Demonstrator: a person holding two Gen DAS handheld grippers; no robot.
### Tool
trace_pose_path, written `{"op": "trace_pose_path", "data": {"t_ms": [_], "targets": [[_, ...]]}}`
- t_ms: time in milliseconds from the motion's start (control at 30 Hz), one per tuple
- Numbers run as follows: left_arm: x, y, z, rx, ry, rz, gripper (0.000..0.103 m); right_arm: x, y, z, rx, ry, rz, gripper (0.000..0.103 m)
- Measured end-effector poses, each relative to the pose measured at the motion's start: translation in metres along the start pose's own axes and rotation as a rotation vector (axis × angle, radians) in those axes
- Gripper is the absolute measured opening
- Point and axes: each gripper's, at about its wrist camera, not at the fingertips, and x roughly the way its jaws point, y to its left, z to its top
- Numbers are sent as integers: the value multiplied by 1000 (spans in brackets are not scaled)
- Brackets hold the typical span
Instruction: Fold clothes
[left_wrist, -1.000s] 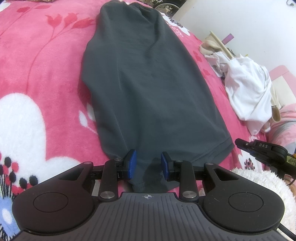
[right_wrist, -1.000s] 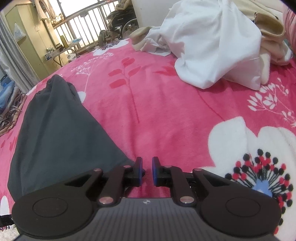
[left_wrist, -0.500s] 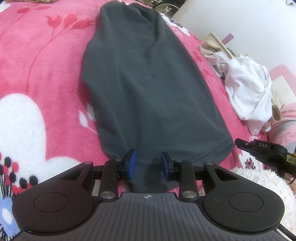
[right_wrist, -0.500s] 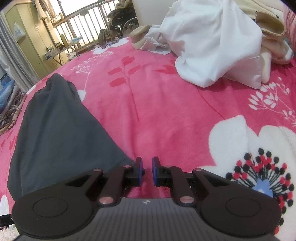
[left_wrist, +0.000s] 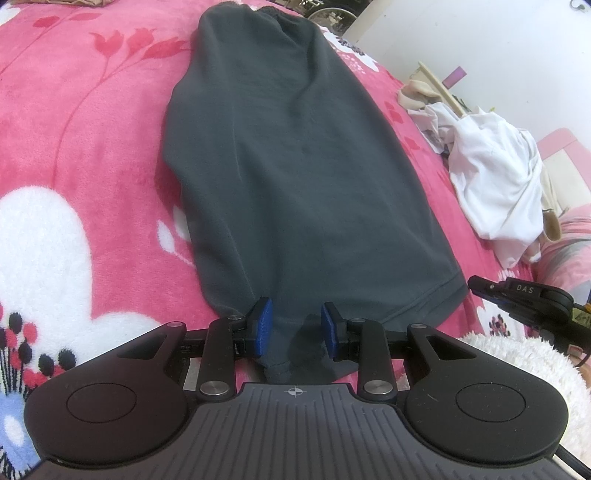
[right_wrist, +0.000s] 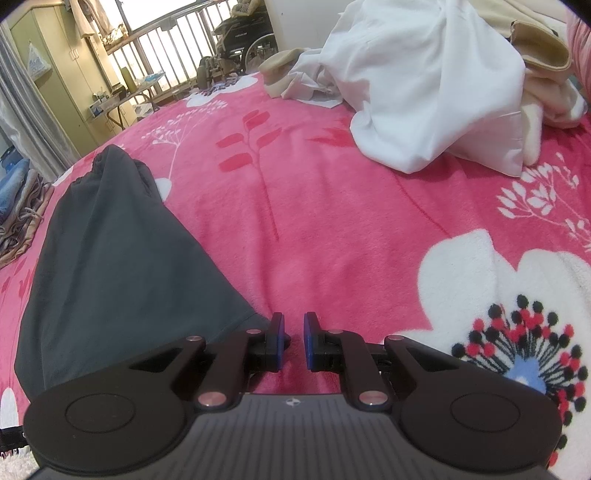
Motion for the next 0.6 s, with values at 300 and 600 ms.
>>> {"op": "trace_pose_path", "data": {"t_ms": [300,600], "targets": [[0,0,0,-2,0,-1,29,1,2,0,-7,6,1,13],[-1,1,1,14,1,-5,29,0,-3,1,11,6,21,13]]}}
